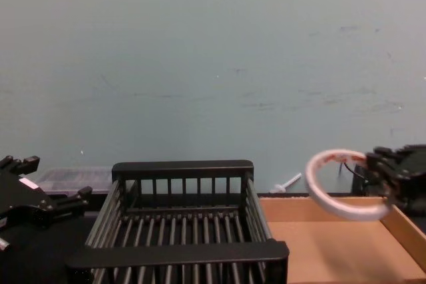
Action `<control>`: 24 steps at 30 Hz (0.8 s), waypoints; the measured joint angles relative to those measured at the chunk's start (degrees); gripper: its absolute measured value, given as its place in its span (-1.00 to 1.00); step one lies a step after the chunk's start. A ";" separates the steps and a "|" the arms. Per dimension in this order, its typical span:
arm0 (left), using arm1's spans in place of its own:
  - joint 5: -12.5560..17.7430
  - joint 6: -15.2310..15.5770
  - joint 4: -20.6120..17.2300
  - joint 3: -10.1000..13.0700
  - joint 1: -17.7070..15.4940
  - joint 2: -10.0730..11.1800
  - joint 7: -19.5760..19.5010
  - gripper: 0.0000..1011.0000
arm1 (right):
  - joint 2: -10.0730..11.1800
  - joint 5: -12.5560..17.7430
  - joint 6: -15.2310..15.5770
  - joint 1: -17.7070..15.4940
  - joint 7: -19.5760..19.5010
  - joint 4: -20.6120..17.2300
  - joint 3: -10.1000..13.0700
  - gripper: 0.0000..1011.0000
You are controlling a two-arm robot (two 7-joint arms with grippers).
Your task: Pick up the white tape and place it into the black box , Pick up the silver tape and place it into the brown box.
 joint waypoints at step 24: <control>0.00 0.00 0.00 0.00 0.00 0.00 0.00 0.98 | -11.18 -5.98 -5.24 15.32 1.81 17.16 -9.40 -0.83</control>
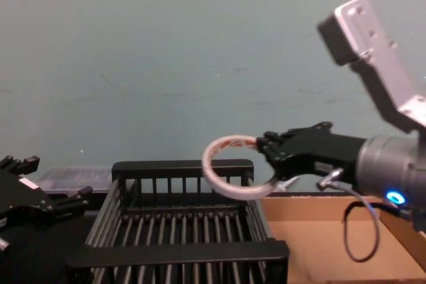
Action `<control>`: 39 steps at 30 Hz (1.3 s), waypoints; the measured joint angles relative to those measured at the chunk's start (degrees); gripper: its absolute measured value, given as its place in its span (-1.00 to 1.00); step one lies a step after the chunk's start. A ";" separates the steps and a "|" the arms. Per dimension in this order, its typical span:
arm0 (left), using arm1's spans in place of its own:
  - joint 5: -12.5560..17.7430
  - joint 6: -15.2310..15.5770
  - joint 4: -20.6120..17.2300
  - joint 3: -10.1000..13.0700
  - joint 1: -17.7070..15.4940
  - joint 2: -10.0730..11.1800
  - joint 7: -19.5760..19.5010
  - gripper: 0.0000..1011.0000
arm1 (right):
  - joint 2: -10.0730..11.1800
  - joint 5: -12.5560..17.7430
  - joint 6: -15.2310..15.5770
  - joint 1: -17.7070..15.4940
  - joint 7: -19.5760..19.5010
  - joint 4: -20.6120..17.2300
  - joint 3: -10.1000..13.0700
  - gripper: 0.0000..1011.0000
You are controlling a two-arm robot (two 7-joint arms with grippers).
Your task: Pick up the white tape and place it into the black box , Pick up the silver tape and place it into the brown box.
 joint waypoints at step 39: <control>0.00 0.00 0.00 0.00 0.00 0.00 0.00 0.98 | -5.95 -2.64 -3.84 5.54 -0.21 14.00 -3.21 -0.37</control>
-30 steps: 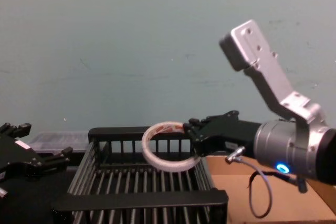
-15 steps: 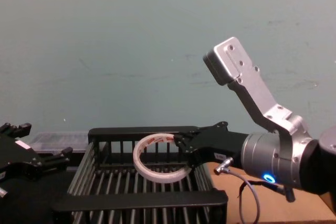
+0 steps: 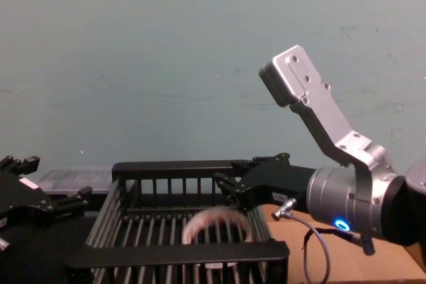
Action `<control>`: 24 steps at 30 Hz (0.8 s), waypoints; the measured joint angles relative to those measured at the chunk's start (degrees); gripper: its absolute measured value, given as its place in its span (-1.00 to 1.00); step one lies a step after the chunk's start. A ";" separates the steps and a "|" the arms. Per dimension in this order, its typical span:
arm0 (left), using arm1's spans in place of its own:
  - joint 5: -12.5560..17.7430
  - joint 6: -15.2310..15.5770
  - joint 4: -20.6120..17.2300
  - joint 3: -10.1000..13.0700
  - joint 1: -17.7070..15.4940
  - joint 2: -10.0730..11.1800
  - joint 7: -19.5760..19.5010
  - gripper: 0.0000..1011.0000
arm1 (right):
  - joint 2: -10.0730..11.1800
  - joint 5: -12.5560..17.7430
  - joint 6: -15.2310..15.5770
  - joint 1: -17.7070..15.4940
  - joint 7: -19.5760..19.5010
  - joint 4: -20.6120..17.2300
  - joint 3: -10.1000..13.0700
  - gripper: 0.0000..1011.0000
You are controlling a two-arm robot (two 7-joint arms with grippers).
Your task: Pick up the white tape and place it into the black box , Pick up the silver tape and place it into the brown box.
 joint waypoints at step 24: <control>0.00 0.00 0.00 0.00 0.00 0.00 0.00 0.98 | 0.05 0.13 0.08 -0.05 0.00 -0.13 0.03 0.98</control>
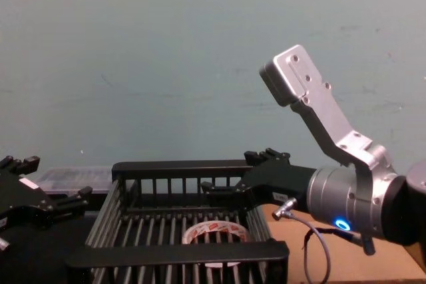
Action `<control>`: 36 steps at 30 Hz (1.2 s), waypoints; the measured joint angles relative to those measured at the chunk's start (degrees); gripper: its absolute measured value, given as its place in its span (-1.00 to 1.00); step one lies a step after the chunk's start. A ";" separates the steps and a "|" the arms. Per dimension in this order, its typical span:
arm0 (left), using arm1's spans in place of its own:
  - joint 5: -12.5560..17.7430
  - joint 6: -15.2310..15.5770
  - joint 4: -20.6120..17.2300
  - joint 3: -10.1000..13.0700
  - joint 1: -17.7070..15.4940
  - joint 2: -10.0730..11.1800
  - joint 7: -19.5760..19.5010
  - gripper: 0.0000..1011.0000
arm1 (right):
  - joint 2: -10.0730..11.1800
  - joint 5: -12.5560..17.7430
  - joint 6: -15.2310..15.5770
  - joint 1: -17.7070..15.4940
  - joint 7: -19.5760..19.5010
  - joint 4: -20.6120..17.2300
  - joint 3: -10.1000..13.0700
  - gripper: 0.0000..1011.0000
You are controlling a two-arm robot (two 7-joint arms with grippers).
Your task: Pick up the white tape and place it into the black box , Pick up the silver tape and place it into the brown box.
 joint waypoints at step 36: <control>0.00 0.00 0.00 0.00 0.00 0.00 0.00 0.98 | 14.63 10.18 8.45 -23.99 -0.26 -30.50 12.99 0.98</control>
